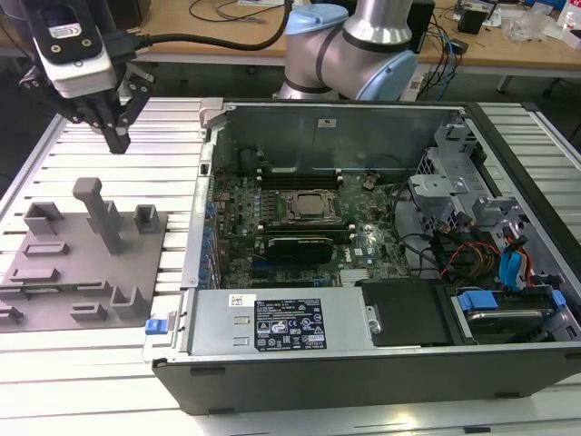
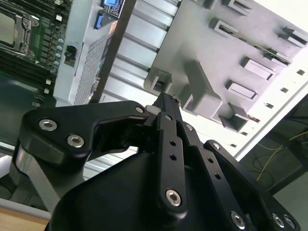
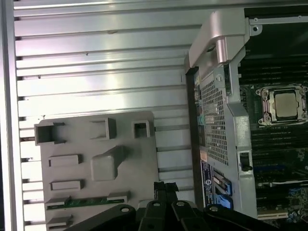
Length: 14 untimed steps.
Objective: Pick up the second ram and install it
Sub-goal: 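Reach for the second ram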
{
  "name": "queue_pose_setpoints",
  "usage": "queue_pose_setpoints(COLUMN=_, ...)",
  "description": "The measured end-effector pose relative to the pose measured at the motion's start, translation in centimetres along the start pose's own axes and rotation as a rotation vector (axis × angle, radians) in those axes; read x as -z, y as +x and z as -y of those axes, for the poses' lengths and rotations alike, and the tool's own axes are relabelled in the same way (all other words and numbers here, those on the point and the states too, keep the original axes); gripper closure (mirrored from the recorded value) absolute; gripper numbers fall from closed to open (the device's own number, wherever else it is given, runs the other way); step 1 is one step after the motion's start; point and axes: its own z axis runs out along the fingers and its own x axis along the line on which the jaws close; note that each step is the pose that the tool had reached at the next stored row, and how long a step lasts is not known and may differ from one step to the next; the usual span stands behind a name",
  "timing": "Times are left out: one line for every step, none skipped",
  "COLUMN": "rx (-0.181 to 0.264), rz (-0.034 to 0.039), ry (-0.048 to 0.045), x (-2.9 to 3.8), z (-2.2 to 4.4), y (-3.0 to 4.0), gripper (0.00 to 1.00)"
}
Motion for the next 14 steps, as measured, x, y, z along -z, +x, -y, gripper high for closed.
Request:
queue_pose_setpoints(rx=0.000, rz=0.0000, ry=0.0000, x=-0.01, z=0.03, y=0.33, gripper=0.89)
queue_pose_setpoints(rx=0.000, rz=0.0000, ry=0.0000, x=-0.02, z=0.04, y=0.56, gripper=0.89)
queue_pose_setpoints(rx=0.000, rz=0.0000, ry=0.0000, x=-0.02, z=0.06, y=0.76, gripper=0.89)
queue_pose_setpoints(rx=0.000, rz=0.0000, ry=0.0000, x=-0.03, z=0.08, y=1.06, gripper=0.89)
queue_pose_setpoints(rx=0.000, rz=0.0000, ry=0.0001, x=-0.03, z=0.10, y=1.26, gripper=0.89)
queue_pose_setpoints(rx=0.000, rz=0.0000, ry=0.0000, x=-0.04, z=0.12, y=1.53, gripper=0.89)
queue_pose_setpoints(rx=0.000, rz=0.0000, ry=0.0000, x=-0.05, z=0.13, y=1.70, gripper=0.89)
queue_pose_setpoints(rx=0.000, rz=0.0000, ry=0.0000, x=-0.06, z=0.16, y=2.09, gripper=0.89)
queue_pose_setpoints(rx=0.000, rz=0.0000, ry=0.0000, x=-0.07, z=0.19, y=2.45, gripper=0.89)
queue_pose_setpoints(rx=0.000, rz=0.0000, ry=0.0000, x=-0.09, z=0.21, y=2.74, gripper=0.89)
queue_pose_setpoints(rx=0.000, rz=-0.0001, ry=0.0000, x=-0.10, z=0.25, y=3.18, gripper=0.89)
queue_pose_setpoints(rx=0.000, rz=0.0000, ry=0.0000, x=-0.11, z=0.28, y=3.64, gripper=0.89)
queue_pose_setpoints(rx=0.000, rz=0.0000, ry=0.0000, x=-0.12, z=0.31, y=4.09, gripper=0.89)
queue_pose_setpoints(rx=0.000, rz=0.0001, ry=-0.0001, x=-0.13, z=0.34, y=4.47, gripper=0.89)
